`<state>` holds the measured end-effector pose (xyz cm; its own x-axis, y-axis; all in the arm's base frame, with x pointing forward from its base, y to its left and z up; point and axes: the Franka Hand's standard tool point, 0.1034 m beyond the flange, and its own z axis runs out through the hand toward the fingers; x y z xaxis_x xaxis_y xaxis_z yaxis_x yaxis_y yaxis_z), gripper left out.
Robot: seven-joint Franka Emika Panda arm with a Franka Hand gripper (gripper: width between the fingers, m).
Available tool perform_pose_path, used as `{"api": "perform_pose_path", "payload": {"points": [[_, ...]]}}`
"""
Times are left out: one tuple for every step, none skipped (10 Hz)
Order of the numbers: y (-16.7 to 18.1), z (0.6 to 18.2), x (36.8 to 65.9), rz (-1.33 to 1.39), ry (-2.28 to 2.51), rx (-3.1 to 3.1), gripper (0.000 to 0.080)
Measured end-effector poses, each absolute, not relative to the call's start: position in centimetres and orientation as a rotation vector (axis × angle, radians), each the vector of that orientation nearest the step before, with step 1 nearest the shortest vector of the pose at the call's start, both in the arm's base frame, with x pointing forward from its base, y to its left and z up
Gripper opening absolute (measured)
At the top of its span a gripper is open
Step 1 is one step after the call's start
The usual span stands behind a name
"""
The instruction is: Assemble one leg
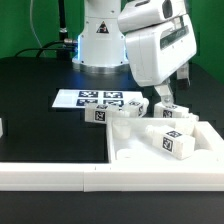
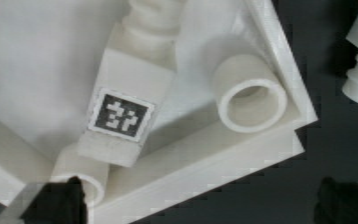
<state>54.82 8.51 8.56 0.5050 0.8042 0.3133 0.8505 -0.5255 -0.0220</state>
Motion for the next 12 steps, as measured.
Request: {"api": "perform_pose_path", "payload": {"points": [[8.6, 9.1, 55.4, -0.398, -1.374, -2.607, 0.0649], [9.1, 9.2, 56.6, -0.407, -1.328, -2.632, 0.0649], [9.9, 8.9, 57.4, -0.423, -1.199, -2.682, 0.0649], [10.9, 8.3, 57.5, -0.43, -1.123, -2.704, 0.0649], [10.8, 7.7, 57.3, -0.416, -1.091, -2.704, 0.0649], [10.7, 7.8, 57.3, -0.417, -1.091, -2.705, 0.0649], [10.8, 7.7, 57.3, -0.416, -1.092, -2.704, 0.0649], [10.8, 7.7, 57.3, -0.415, -1.092, -2.704, 0.0649], [10.7, 7.7, 57.3, -0.415, -1.092, -2.704, 0.0649], [10.6, 7.5, 57.3, -0.407, -1.086, -2.708, 0.0649], [10.1, 7.1, 57.8, -0.39, -1.074, -2.723, 0.0649], [10.2, 7.0, 58.4, -0.389, -1.056, -2.737, 0.0649]]}}
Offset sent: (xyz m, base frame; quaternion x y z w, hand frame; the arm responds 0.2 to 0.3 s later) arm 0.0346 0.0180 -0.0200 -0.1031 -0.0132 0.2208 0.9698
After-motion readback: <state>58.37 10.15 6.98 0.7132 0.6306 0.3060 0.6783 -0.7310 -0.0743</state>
